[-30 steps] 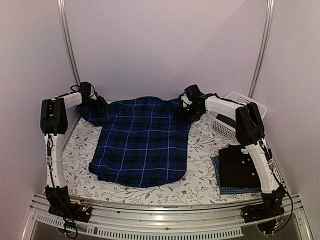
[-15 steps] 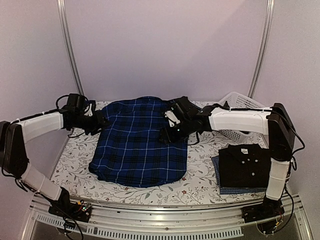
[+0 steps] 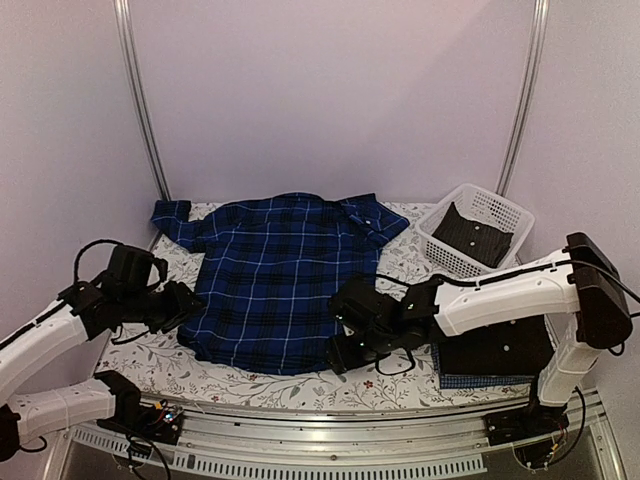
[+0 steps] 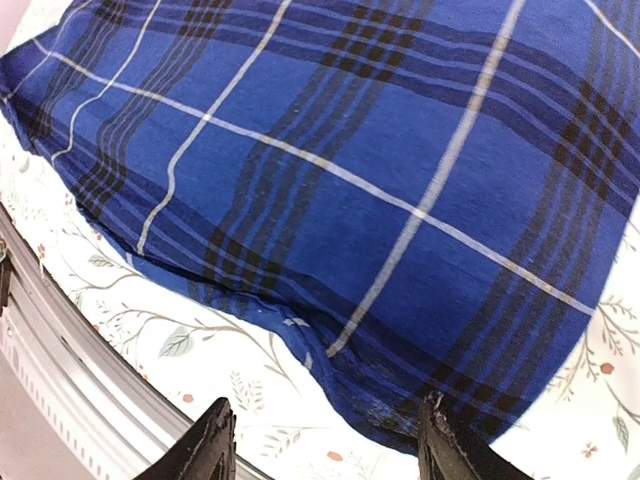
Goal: Fold and stack the long sleeve shirts
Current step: Adjust the flattened shirt at the center of the board.
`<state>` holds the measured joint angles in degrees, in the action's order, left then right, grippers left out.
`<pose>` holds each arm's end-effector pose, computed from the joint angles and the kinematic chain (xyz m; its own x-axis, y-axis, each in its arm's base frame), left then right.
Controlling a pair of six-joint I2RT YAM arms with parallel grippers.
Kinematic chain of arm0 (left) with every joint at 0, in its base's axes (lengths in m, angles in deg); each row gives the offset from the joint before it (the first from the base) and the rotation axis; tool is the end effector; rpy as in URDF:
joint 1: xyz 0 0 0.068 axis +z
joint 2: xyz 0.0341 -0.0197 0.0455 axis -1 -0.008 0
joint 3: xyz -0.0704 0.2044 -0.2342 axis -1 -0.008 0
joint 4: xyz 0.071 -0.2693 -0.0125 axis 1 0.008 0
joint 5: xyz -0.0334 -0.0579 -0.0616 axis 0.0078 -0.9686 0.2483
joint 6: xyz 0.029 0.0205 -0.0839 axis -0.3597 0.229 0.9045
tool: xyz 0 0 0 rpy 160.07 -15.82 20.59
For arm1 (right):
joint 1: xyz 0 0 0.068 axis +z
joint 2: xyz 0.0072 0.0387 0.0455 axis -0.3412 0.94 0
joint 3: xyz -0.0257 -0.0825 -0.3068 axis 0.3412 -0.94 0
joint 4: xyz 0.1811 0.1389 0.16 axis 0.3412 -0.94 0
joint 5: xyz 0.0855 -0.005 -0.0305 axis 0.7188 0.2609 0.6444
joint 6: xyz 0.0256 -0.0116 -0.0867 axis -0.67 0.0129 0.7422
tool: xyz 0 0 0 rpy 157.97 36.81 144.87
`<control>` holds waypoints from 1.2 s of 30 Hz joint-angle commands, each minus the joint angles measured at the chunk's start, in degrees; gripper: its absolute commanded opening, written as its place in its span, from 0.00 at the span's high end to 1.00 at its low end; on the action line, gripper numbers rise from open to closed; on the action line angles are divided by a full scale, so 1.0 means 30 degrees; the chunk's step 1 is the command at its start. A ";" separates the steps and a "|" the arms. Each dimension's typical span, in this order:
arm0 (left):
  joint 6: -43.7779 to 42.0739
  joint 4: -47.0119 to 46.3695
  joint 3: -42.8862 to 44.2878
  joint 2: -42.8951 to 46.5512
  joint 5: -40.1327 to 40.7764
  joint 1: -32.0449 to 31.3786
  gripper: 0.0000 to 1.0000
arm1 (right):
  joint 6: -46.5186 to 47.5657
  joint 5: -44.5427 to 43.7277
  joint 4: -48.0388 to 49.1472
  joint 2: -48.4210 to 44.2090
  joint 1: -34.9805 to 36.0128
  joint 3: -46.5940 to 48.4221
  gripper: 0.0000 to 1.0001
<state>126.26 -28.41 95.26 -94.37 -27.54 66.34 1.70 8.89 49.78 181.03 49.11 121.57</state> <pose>0.1611 -0.0791 0.2153 -0.7793 -0.5050 -0.3711 -0.2235 0.7772 -0.5883 0.1513 0.3756 0.1792 -0.8313 -0.3489 -0.4327 -0.4900 0.8274 0.2742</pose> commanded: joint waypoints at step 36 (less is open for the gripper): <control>0.7069 -0.0984 -0.2593 -0.4210 0.8321 -0.7471 0.50 | -0.4439 -0.0469 0.5301 -0.2397 -0.0891 -0.5805 0.38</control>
<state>152.16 -25.06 88.38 -104.82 -2.16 42.25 -11.43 7.12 64.42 173.38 46.79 105.13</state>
